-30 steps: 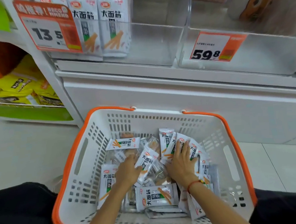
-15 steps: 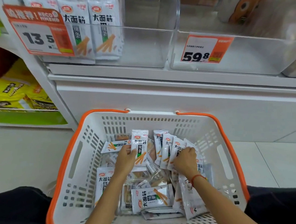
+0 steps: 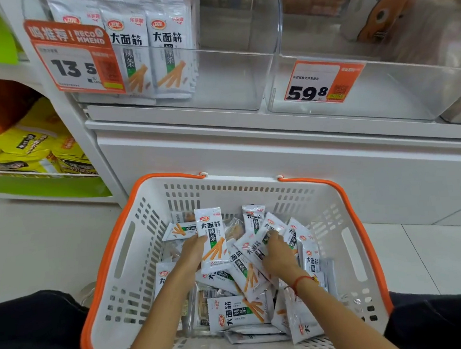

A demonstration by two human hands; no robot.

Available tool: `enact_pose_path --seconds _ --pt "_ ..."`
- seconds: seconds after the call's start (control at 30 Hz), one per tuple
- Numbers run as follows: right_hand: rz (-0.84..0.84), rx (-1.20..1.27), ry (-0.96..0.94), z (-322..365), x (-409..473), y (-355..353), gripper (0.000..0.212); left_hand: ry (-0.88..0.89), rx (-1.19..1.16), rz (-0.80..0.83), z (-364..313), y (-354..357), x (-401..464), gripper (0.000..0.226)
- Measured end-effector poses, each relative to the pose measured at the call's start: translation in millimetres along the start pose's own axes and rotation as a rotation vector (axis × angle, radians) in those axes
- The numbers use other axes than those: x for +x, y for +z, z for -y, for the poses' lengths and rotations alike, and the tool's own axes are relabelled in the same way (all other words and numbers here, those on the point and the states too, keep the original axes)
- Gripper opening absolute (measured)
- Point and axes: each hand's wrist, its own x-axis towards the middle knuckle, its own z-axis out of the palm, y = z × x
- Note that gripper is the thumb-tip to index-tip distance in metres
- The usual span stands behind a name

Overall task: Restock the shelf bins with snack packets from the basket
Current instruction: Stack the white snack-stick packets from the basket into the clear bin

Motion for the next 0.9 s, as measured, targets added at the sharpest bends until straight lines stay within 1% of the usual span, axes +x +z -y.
enact_pose_path --seconds 0.07,0.1,0.17,0.23,0.3,0.33,0.4,0.43,0.47,0.5,0.53,0.57,0.6,0.67,0.7,0.77,0.83,0.87,0.9 --pt "-0.084 -0.105 0.043 -11.8 1.1 -1.6 0.045 -0.014 0.003 0.009 1.9 -1.3 0.0 0.03" --pt "-0.105 -0.12 0.059 -15.9 1.6 -2.2 0.041 -0.021 0.004 0.016 3.0 -1.0 -0.2 0.029" --pt "-0.064 -0.041 0.081 -19.7 3.0 -2.6 0.036 -0.039 0.001 0.021 6.0 -0.3 0.3 0.029" --pt "0.061 0.016 0.1 -16.6 3.2 -4.0 0.037 -0.07 -0.002 0.024 8.7 0.0 -0.2 0.032" --pt "0.152 -0.008 0.099 -12.2 3.0 -4.1 0.041 -0.099 0.013 0.038 11.7 0.0 -2.6 0.033" --pt "0.149 -0.035 0.088 -9.6 3.2 -5.0 0.038 -0.101 0.023 0.039 13.1 -0.1 -4.3 0.033" --pt "0.055 -0.007 0.043 -3.1 5.1 -7.8 0.03 -0.105 0.022 0.02 15.0 -0.9 -6.5 0.028" --pt "-0.01 0.094 0.027 1.3 5.8 -11.2 0.026 -0.103 0.018 0.01 16.5 -1.6 -6.4 0.028" --pt "-0.066 0.27 0.028 7.2 6.3 -15.7 0.023 -0.105 0.022 0.006 17.2 -1.5 -6.0 0.027" --pt "-0.107 0.501 0.034 14.5 6.4 -20.9 0.021 -0.113 0.022 0.011 18.3 -2.0 -5.1 0.027" --pt "-0.114 0.717 0.044 21.8 7.2 -25.8 0.018 -0.118 0.023 0.017 17.2 -1.1 -5.9 0.029" --pt "-0.091 0.874 0.044 29.3 7.1 -30.7 0.016 -0.122 0.017 0.032 16.3 0.3 -6.0 0.031" --pt "-0.049 0.93 0.029 36.2 6.3 -33.1 0.014 -0.113 0.001 0.056 13.6 2.6 -7.1 0.032" --pt "0.034 0.884 -0.01 45.7 5.1 -28.5 0.016 -0.084 -0.084 0.072 7.2 8.1 -10.3 0.03" --pt "0.025 0.815 -0.021 48.4 4.8 -22.2 0.019 -0.081 -0.133 0.073 4.3 10.7 -11.0 0.03" --pt "-0.064 0.683 -0.041 49.0 3.9 -9.1 0.021 -0.078 -0.176 0.069 -0.4 13.9 -11.4 0.038" --pt "-0.123 0.698 -0.045 47.9 1.7 -2.4 0.015 -0.079 -0.132 0.084 0.0 15.6 -7.5 0.046" --pt "-0.132 0.716 -0.049 47.3 1.3 -1.2 0.014 -0.076 -0.115 0.101 0.9 16.1 -6.6 0.046" --pt "-0.123 0.728 -0.061 46.4 1.6 -0.4 0.015 -0.064 -0.11 0.12 0.6 17.6 -8.5 0.04"
